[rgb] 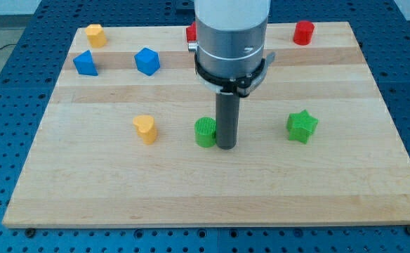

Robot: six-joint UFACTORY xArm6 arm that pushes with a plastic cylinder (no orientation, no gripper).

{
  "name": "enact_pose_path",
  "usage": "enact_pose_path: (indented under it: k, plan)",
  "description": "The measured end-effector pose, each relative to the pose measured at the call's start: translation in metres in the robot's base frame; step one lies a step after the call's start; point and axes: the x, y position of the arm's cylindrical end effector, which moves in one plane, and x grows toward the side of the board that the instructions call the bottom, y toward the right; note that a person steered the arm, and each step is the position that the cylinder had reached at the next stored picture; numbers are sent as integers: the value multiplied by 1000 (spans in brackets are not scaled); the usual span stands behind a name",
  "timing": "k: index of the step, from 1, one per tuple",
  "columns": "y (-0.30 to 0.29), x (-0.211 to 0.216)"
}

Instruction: Push the green circle to the center left of the board

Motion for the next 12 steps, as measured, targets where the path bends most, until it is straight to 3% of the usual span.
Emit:
enact_pose_path:
  k: [1, 3, 4, 6, 7, 8, 9, 10, 12]
  plan:
    - [-13, 15]
    - [-86, -74]
    - [-102, -79]
    - [-43, -38]
    - [-17, -60]
    - [-46, -86]
    - [-123, -86]
    - [-158, -84]
    - [-51, -102]
